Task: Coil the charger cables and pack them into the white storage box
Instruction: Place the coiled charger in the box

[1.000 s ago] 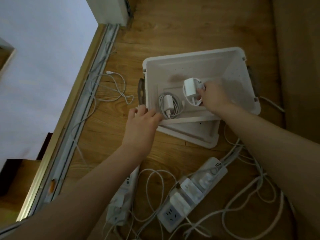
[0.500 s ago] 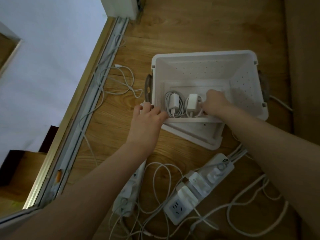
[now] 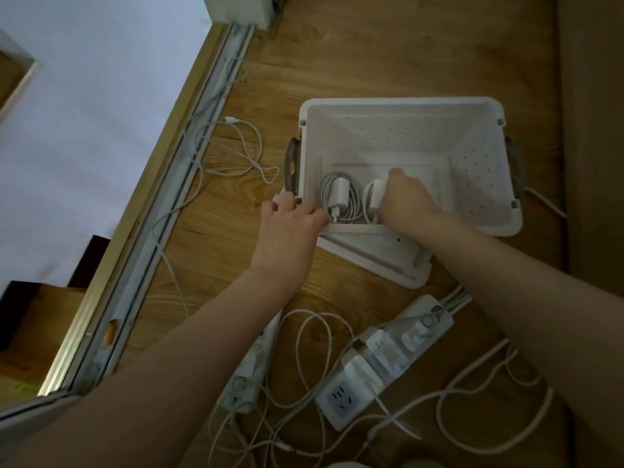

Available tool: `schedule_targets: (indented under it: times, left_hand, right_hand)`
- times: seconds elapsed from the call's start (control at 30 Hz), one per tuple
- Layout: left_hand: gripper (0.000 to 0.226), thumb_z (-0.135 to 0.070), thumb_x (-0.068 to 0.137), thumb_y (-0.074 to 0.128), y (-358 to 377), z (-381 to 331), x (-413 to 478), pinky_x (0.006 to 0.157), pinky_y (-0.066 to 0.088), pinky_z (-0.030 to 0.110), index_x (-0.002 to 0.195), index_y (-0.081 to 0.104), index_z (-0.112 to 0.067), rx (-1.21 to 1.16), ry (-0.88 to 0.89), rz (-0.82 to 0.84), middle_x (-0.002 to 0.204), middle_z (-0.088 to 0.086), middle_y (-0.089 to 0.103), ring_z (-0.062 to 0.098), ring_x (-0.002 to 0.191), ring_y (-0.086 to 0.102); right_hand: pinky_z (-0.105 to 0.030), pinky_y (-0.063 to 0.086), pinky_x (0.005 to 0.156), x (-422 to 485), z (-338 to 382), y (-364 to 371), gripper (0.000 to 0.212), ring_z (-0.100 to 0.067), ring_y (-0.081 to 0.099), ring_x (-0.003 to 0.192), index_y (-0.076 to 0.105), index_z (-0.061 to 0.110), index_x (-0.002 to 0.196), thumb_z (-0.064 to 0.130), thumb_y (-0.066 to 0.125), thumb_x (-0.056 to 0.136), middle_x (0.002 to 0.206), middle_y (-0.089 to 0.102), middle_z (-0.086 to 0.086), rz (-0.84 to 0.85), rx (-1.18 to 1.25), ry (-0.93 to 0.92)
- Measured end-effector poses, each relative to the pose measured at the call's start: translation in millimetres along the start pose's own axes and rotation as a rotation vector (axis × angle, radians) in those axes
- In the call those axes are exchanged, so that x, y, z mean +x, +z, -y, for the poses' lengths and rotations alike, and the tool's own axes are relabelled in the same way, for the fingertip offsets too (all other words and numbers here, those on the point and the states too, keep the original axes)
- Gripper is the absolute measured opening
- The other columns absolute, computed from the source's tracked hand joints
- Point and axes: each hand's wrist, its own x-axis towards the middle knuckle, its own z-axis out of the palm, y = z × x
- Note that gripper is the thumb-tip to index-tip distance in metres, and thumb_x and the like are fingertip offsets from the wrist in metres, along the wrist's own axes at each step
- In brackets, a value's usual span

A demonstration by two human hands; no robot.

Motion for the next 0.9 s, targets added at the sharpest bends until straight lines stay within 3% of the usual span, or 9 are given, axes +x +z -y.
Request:
schedule_targets:
  times: [0.13, 0.2, 0.33, 0.5, 0.6, 0.67, 0.73, 0.83, 0.9]
  left_hand:
    - [0.044, -0.009, 0.091, 0.048, -3.8, 3.7, -4.3, 0.097, 0.026, 0.035, 0.131, 0.047, -0.026, -0.086, 0.057, 0.024, 0.130, -0.003, 0.048, 0.023, 0.121, 0.036]
    - [0.050, -0.004, 0.088, 0.049, -10.2, 10.5, -16.4, 0.102, 0.025, 0.038, 0.134, 0.046, -0.024, -0.229, 0.035, -0.024, 0.138, 0.000, 0.044, 0.024, 0.126, 0.037]
    - [0.053, 0.005, 0.080, 0.050, -12.9, 42.9, -59.3, 0.103, 0.027, 0.042, 0.128, 0.053, -0.018, -0.328, -0.163, -0.176, 0.133, 0.005, 0.050, 0.025, 0.120, 0.045]
    - [0.035, 0.007, 0.080, 0.051, 22.1, 92.7, -144.6, 0.088, 0.047, 0.046, 0.105, 0.061, -0.017, -0.472, -0.438, -0.134, 0.102, -0.002, 0.056, 0.020, 0.098, 0.055]
    - [0.032, -0.006, 0.087, 0.057, 52.0, 103.0, -185.1, 0.082, 0.049, 0.032, 0.113, 0.056, -0.025, -0.606, -0.480, 0.218, 0.108, -0.003, 0.059, 0.015, 0.099, 0.056]
    - [0.041, -0.025, 0.084, 0.066, 69.0, 102.7, -198.5, 0.093, 0.048, 0.037, 0.122, 0.054, -0.029, -0.696, -0.436, 0.362, 0.119, -0.008, 0.058, 0.009, 0.109, 0.053]
    - [0.052, -0.045, 0.075, 0.070, 78.1, 95.8, -201.2, 0.093, 0.048, 0.041, 0.123, 0.052, -0.037, -0.787, -0.384, 0.386, 0.119, -0.016, 0.058, 0.005, 0.110, 0.053]
    - [0.051, -0.052, 0.067, 0.068, 93.9, 86.8, -202.5, 0.086, 0.050, 0.045, 0.114, 0.053, -0.041, -0.840, -0.393, 0.359, 0.108, -0.018, 0.062, 0.009, 0.103, 0.058]
    - [0.047, -0.056, 0.067, 0.063, 101.0, 84.3, -205.1, 0.085, 0.050, 0.046, 0.110, 0.057, -0.038, -0.812, -0.409, 0.319, 0.104, -0.017, 0.063, 0.011, 0.099, 0.060]
  right_hand:
    - [-0.032, 0.037, 0.098, -26.7, 13.8, 4.9, 0.047, -0.029, 0.042, 0.122, 0.036, 0.002, 0.134, -0.005, 0.046, 0.089, 0.134, 0.041, -0.017, -0.162, 0.025, -0.296]
    - [-0.029, 0.040, 0.096, -48.5, 29.7, 10.7, 0.044, -0.023, 0.047, 0.115, 0.045, 0.006, 0.128, -0.007, 0.049, 0.086, 0.127, 0.046, -0.012, -0.265, 0.113, -0.524]
    - [-0.022, 0.043, 0.083, -97.8, 55.1, 36.6, 0.032, -0.014, 0.054, 0.096, 0.054, 0.010, 0.113, -0.007, 0.046, 0.087, 0.111, 0.055, -0.006, -0.139, 0.251, -0.780]
    - [-0.027, 0.045, 0.065, -135.5, 82.0, 83.1, 0.023, -0.012, 0.054, 0.084, 0.047, 0.018, 0.117, 0.024, 0.033, 0.101, 0.105, 0.057, -0.003, 0.294, 0.180, -0.436]
    - [-0.033, 0.044, 0.073, -137.7, 99.2, 110.8, 0.044, -0.029, 0.054, 0.105, 0.024, 0.009, 0.144, 0.022, 0.028, 0.102, 0.126, 0.049, -0.019, 0.585, 0.093, -0.081]
    - [-0.036, 0.049, 0.081, -137.1, 108.6, 120.9, 0.049, -0.033, 0.057, 0.109, 0.037, 0.001, 0.137, 0.033, 0.032, 0.101, 0.127, 0.053, -0.021, 0.739, 0.175, 0.085]
    - [-0.035, 0.055, 0.070, -134.6, 118.3, 128.4, 0.054, -0.031, 0.063, 0.096, 0.044, 0.001, 0.127, 0.043, 0.045, 0.095, 0.121, 0.057, -0.019, 0.881, 0.295, 0.284]
    - [-0.033, 0.056, 0.049, -132.2, 130.9, 148.2, 0.065, -0.029, 0.066, 0.075, 0.034, 0.005, 0.130, 0.041, 0.063, 0.084, 0.115, 0.056, -0.021, 0.948, 0.223, 0.378]
    - [-0.032, 0.058, 0.058, -131.9, 139.4, 155.9, 0.053, -0.029, 0.067, 0.084, 0.035, 0.006, 0.128, 0.030, 0.058, 0.087, 0.110, 0.057, -0.020, 0.999, 0.111, 0.338]
